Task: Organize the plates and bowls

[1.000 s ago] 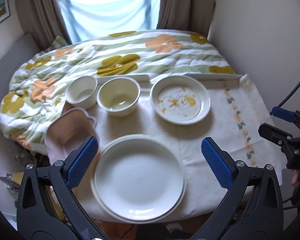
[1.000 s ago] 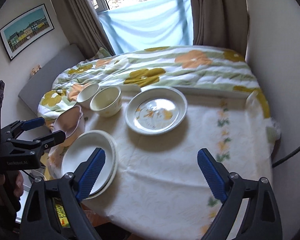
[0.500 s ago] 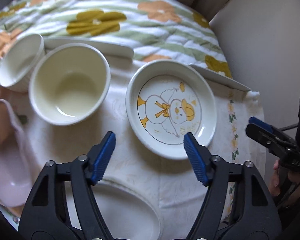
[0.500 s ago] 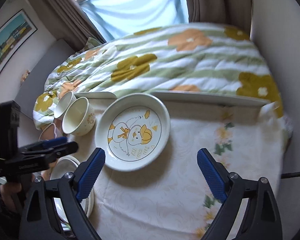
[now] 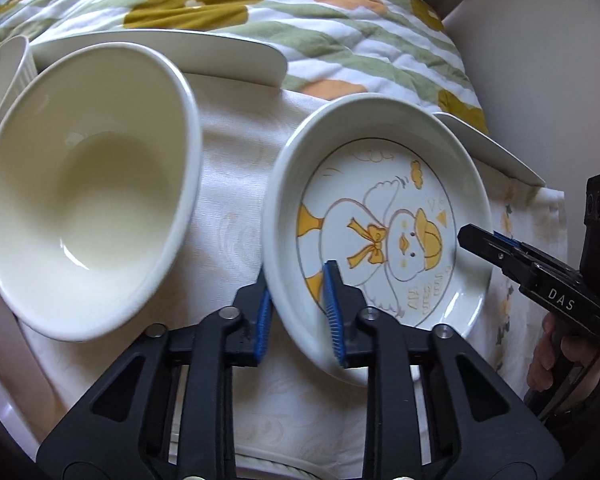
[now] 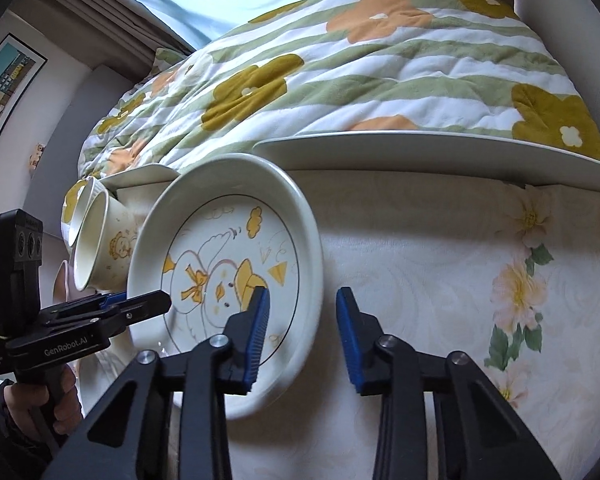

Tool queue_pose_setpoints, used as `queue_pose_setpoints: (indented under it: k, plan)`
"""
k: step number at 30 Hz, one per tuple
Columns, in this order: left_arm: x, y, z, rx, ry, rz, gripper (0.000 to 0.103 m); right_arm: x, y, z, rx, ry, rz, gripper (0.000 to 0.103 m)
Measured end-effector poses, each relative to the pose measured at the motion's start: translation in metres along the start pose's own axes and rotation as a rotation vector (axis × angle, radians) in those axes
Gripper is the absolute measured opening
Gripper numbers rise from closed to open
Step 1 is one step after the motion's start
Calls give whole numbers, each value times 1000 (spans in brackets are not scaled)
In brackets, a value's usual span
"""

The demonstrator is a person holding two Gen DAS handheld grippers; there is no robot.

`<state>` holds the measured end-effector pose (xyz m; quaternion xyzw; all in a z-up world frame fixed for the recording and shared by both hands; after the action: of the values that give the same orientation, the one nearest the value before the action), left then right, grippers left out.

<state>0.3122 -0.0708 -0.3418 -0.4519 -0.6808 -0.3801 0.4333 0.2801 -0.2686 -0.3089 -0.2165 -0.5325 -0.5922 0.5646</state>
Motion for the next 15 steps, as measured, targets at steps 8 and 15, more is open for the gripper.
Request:
queue_pose_setpoints:
  k: [8, 15]
  plan:
    - [1, 1, 1, 5, 10, -20, 17, -6, 2, -2, -1, 24, 2, 10]
    - [14, -5, -11, -52, 40, -72, 17, 2, -3, 3, 33, 15, -13, 11]
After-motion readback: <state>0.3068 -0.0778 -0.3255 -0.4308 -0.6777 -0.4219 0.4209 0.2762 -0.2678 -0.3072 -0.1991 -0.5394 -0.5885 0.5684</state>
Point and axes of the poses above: each gripper's, at about its wrist camera, not at the fingertips, and x roughly against the way its jaws point, z to its left, y to its top, the point moved 3 cm from there along -x, roughly the way its jaws point, and after that the axes turned 15 degrees about x, right-handed, at the moved point
